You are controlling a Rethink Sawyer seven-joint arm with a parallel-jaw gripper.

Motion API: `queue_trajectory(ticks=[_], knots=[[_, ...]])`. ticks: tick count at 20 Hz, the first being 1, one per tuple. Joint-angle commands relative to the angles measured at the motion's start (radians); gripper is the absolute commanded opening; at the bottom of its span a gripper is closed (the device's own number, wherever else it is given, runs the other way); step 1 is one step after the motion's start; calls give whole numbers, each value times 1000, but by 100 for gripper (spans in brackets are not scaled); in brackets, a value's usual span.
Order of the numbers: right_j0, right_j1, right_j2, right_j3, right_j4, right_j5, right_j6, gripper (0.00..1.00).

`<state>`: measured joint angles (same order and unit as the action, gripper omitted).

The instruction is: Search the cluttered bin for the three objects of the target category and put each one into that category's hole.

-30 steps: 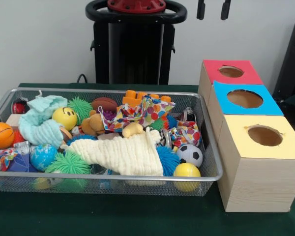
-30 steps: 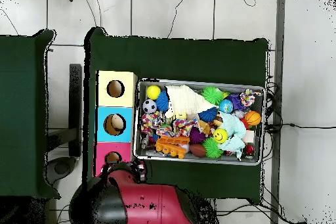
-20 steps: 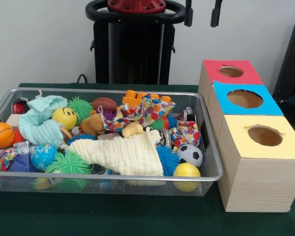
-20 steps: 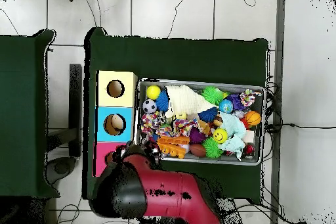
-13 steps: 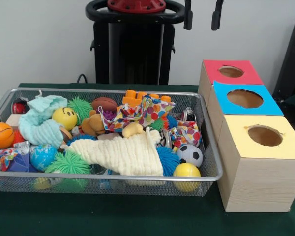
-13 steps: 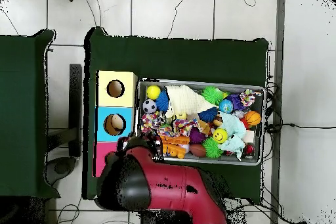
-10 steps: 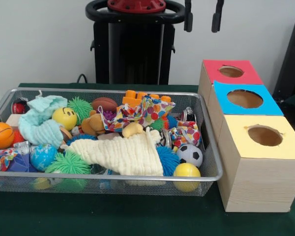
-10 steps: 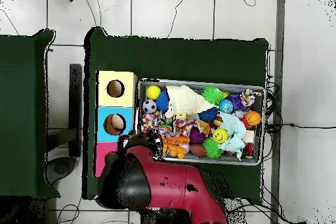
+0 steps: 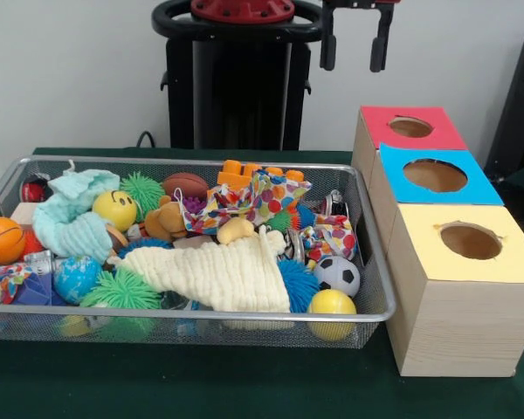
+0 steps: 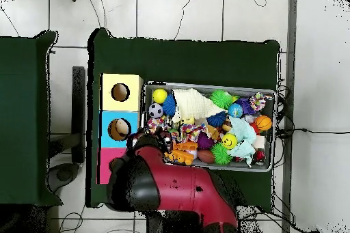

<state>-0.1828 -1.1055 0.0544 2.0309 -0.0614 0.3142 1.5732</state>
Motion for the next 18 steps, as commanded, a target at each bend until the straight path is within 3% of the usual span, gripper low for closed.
queue_trajectory(ticks=[1,6,11,18], knots=[[-17,102,-8,-27,-93,-108,105,100],[-58,147,37,-14,-120,-168,87,100],[-37,208,-8,-31,-153,-221,109,100],[-42,198,-38,-28,-196,-251,99,100]])
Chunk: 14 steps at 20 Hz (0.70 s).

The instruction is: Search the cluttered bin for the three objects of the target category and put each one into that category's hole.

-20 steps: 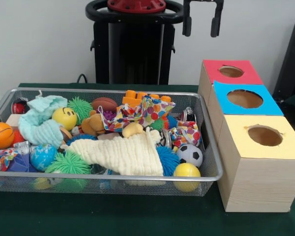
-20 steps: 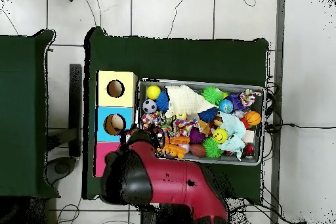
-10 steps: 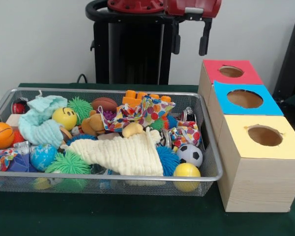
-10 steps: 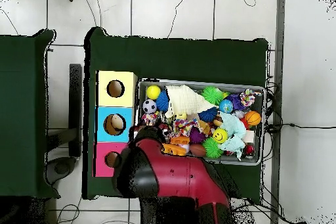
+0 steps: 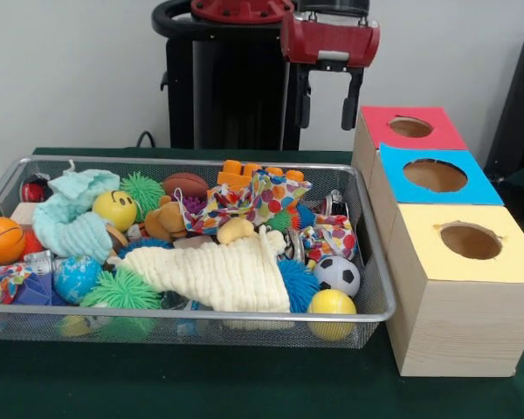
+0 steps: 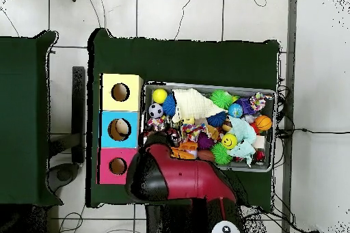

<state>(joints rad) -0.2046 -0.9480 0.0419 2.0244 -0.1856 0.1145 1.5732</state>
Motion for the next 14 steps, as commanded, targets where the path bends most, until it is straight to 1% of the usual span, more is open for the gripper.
queue_trajectory(ticks=[1,5,7,8,11,14], knots=[[-37,28,-8,-6,-80,-49,95,100],[-110,15,53,54,-124,-83,90,100],[-137,14,70,69,-145,-93,91,100],[-143,14,69,74,-153,-98,91,100],[-123,34,33,55,-176,-94,88,100],[-115,59,21,42,-197,-114,97,100]])
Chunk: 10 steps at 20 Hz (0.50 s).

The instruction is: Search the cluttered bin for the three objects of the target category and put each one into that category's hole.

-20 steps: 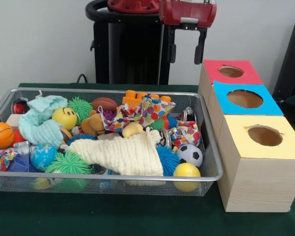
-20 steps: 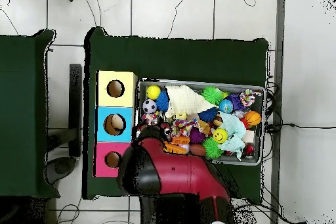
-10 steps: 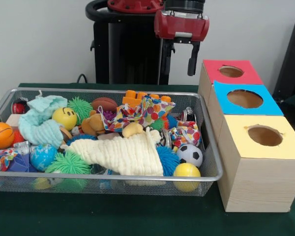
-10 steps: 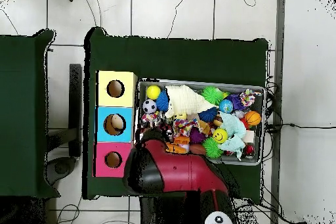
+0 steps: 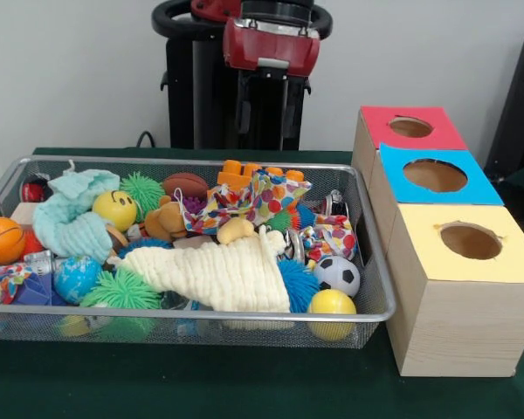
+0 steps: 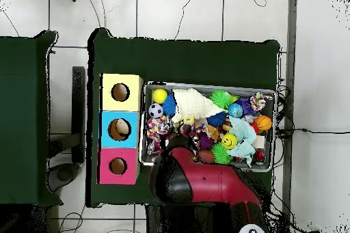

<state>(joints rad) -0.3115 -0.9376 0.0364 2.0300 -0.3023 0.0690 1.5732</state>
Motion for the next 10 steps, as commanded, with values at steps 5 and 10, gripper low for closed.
queue_trajectory(ticks=[5,10], knots=[[33,133,-19,12,-113,-128,114,100],[34,206,-14,8,-122,-153,126,100]])
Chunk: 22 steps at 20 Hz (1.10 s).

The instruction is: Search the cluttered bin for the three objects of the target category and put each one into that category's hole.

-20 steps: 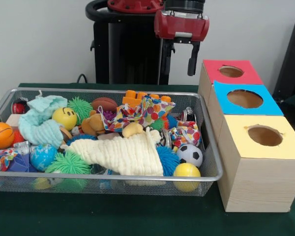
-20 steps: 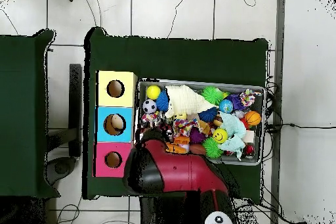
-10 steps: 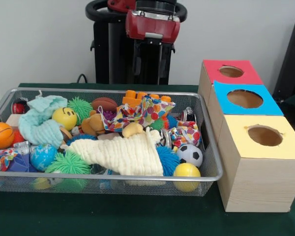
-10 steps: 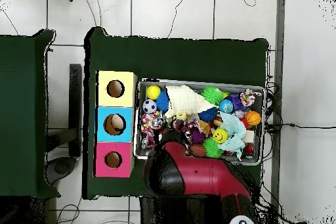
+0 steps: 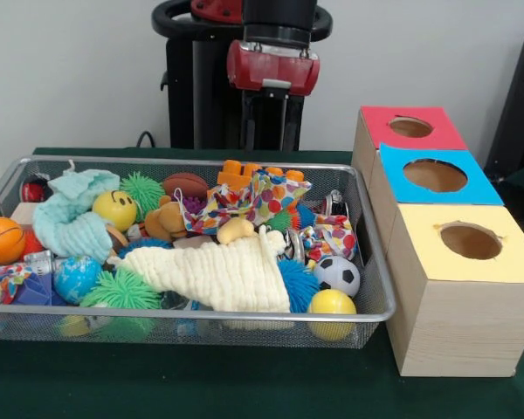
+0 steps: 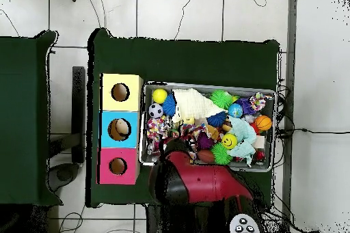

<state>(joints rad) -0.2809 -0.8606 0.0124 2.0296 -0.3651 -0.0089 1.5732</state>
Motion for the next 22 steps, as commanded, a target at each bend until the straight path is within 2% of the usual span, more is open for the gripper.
queue_trajectory(ticks=[1,12,22], knots=[[7,142,7,5,-59,-80,129,100],[59,166,-55,-16,-47,-115,133,100],[112,188,-156,-56,-47,-129,120,100]])
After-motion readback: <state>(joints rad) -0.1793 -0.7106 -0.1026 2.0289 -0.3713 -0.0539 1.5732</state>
